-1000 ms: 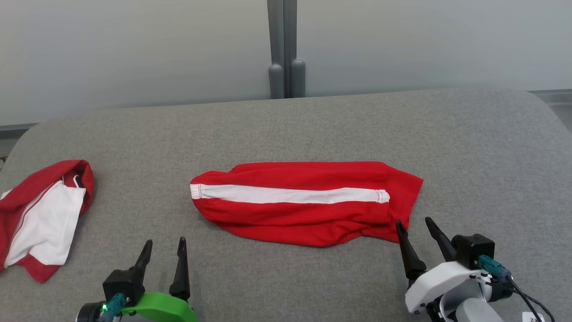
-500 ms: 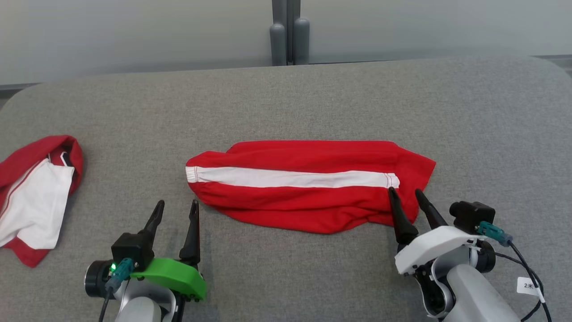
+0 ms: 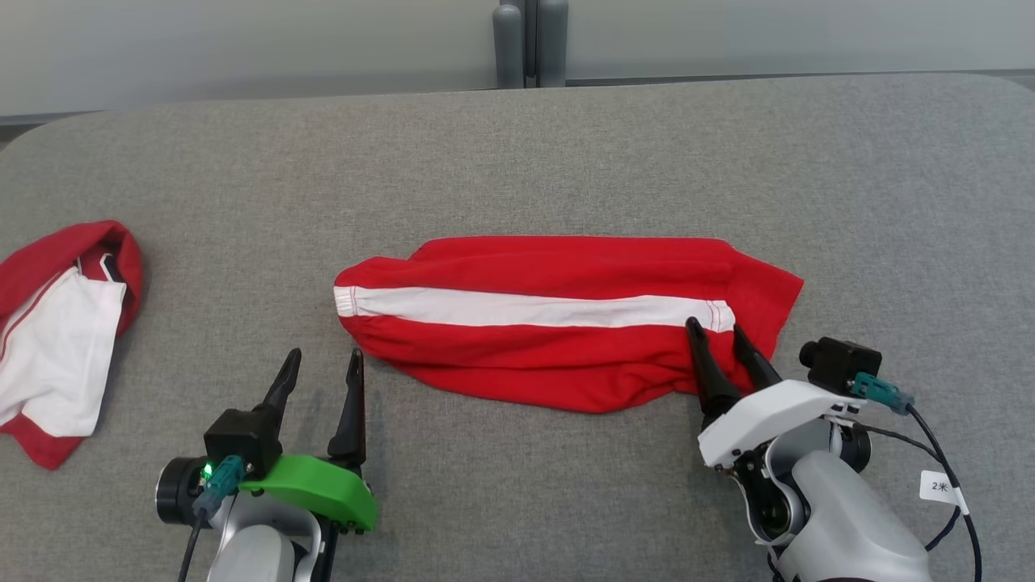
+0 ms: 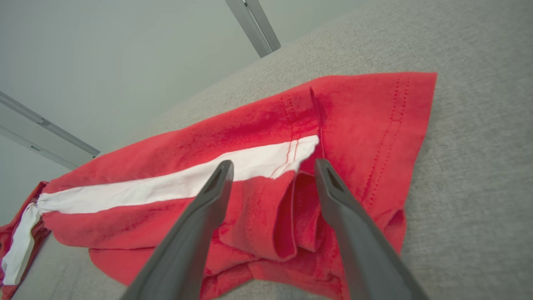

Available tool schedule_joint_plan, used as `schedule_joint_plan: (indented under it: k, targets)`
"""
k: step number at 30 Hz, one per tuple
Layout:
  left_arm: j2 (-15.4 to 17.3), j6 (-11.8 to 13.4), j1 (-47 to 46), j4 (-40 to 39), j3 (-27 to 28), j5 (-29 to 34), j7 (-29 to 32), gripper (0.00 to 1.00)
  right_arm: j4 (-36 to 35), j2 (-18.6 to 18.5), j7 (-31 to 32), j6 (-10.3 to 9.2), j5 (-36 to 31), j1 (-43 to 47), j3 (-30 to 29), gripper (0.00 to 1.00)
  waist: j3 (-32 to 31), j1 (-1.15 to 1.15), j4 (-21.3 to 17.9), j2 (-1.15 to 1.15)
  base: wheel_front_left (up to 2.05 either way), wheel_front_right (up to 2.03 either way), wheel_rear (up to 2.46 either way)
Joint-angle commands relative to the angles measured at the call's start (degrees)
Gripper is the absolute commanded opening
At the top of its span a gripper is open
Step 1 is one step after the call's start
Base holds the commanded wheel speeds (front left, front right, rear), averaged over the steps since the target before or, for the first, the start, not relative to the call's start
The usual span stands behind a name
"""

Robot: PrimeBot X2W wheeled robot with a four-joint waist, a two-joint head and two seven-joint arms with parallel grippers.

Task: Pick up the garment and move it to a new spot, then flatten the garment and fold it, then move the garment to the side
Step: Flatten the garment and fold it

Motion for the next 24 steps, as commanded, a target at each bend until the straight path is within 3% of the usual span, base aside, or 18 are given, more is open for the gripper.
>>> schedule_joint_plan:
  k: [1, 5, 10, 11, 13, 24]
  targets:
    - [0.22, 0.34, -0.95, -0.17, -0.05, -0.34, -0.04, 1.00, 0.50, -0.26, -0.15, -0.06, 0.52, -0.89, 0.27, 0.94, 0.17, 0.00, 0.02, 0.00, 0.00, 0.00, 0.00]
    - [0.22, 0.39, -1.28, -0.22, -0.24, -0.54, -0.04, 1.00, 1.70, -0.41, -0.15, -0.06, 2.11, -1.78, 1.22, 0.95, 0.47, 0.00, -0.03, 0.00, 0.00, 0.00, 0.00]
    - [0.22, 0.38, -1.99, -0.21, -0.24, -0.43, -0.04, 1.00, 2.46, -0.53, -0.14, -0.06, 3.94, -3.20, 2.09, 0.70, 0.87, 0.00, -0.10, 0.00, 0.00, 0.00, 0.00]
    - [0.22, 0.37, -2.05, -0.22, -0.27, -0.42, -0.03, 1.00, 2.55, -0.65, -0.14, -0.06, 4.23, -3.46, 2.21, 0.71, 0.95, 0.00, -0.09, 0.00, 0.00, 0.00, 0.00]
    - [0.22, 0.36, -2.21, -0.20, -0.38, -0.54, -0.04, 1.00, 3.07, -0.74, -0.14, -0.06, 4.84, -3.73, 2.66, 0.62, 1.09, 0.00, -0.07, 0.00, 0.00, 0.00, 0.00]
    - [0.21, -1.37, -7.02, 5.95, -1.74, -3.92, -0.04, 1.00, 4.21, -1.25, -0.14, -0.06, 5.80, -5.18, 3.22, 0.66, 1.75, 0.00, 0.19, 0.00, 0.00, 0.00, 0.00]
